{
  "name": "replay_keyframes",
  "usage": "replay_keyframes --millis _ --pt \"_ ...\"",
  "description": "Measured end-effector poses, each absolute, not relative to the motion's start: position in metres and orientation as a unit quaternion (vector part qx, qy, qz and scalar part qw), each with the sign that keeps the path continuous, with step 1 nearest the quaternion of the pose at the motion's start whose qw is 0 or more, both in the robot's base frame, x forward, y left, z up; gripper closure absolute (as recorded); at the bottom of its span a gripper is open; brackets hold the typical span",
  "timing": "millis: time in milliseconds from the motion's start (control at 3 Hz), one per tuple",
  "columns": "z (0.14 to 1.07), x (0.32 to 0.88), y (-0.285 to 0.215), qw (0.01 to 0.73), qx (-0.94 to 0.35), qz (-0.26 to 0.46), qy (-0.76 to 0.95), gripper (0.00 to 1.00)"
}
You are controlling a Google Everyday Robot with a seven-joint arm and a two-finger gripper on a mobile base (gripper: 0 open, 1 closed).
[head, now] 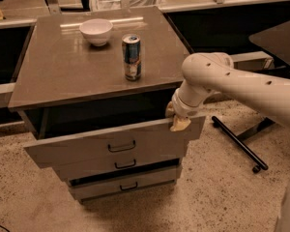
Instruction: Open top drawer
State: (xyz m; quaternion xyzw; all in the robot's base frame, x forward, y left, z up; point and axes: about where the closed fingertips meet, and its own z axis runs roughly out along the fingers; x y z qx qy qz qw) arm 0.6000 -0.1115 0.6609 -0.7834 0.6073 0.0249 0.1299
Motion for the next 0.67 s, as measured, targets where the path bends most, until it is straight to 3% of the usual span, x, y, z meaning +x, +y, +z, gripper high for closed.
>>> replay_keyframes --millis 333,667 --pt "0.665 0.6 -0.111 0.13 -0.783 0.025 0.607 0.59" --pt "0.675 0.571 -0.11 0.123 -0.783 0.047 0.608 0.46"
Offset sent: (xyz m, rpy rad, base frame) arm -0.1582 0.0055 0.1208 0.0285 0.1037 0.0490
